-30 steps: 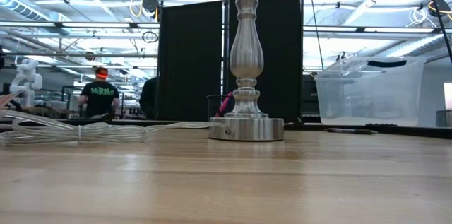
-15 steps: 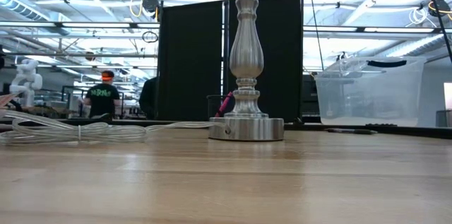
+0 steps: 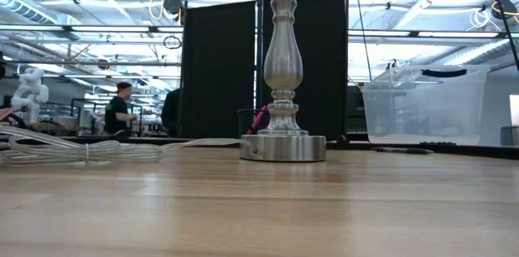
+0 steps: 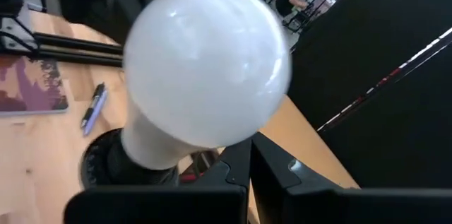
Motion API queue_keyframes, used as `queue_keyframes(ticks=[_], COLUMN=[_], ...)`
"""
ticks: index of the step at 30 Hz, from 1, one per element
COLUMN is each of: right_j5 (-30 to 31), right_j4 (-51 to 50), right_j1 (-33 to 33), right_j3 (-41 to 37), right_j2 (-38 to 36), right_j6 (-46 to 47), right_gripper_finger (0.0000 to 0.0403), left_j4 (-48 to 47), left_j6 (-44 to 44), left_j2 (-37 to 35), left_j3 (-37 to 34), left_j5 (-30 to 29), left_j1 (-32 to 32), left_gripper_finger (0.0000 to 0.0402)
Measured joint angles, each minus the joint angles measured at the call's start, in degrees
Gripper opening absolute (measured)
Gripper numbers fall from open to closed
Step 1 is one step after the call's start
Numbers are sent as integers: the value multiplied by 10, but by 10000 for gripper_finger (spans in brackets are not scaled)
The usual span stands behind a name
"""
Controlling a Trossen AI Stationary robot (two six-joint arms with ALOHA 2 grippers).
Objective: Screw lightbulb
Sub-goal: Insert the lightbulb into the desk lamp
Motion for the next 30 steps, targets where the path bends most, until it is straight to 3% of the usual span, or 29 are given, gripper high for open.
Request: queue_keyframes(ticks=[30], right_j5=[0], right_j4=[-50], right_j1=[27], right_j3=[0], right_j2=[1], right_j6=[71], right_gripper_finger=[0], left_j4=[12], left_j6=[-28], left_j2=[23], left_j3=[0], left_j5=[-33], left_j1=[24], left_gripper_finger=[0])
